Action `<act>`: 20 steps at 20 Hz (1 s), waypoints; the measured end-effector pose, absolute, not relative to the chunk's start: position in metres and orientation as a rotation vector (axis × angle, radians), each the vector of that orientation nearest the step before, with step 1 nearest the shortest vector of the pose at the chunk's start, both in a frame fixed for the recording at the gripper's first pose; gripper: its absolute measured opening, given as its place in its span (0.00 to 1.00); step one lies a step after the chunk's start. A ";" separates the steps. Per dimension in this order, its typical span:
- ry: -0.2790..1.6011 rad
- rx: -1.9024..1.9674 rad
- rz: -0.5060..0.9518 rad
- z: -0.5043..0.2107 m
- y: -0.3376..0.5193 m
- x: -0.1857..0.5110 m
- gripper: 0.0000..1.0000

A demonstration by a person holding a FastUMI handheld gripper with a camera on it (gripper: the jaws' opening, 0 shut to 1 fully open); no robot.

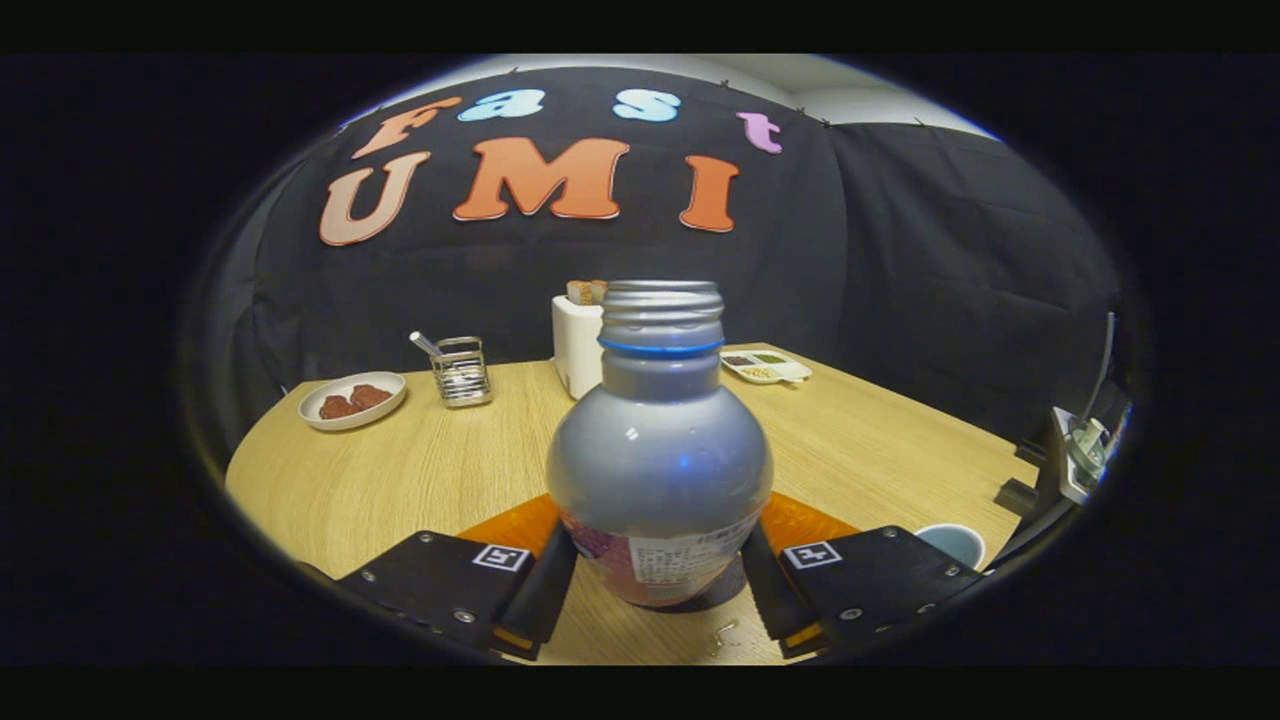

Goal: Take the bottle from table, then pour the juice into the cup, finally place the bottle on the coaster

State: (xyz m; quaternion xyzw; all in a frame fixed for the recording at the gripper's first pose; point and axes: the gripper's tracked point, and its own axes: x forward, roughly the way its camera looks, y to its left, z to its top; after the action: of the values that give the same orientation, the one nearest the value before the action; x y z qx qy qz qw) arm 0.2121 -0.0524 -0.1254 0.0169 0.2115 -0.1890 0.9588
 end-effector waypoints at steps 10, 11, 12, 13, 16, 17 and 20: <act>0.431 0.083 -0.401 -0.147 -0.061 0.215 0.78; 0.432 0.083 -0.400 -0.147 -0.061 0.216 0.78; 0.434 0.083 -0.401 -0.148 -0.061 0.216 0.79; 0.435 0.082 -0.402 -0.150 -0.062 0.216 0.79; 0.433 0.081 -0.404 -0.150 -0.064 0.217 0.80; 0.433 0.080 -0.407 -0.150 -0.065 0.215 0.80; 0.435 0.066 -0.424 -0.149 -0.067 0.213 0.82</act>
State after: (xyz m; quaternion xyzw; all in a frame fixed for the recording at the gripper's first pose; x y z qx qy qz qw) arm 0.2127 -0.0675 -0.1495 0.0323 0.2142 -0.2089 0.9536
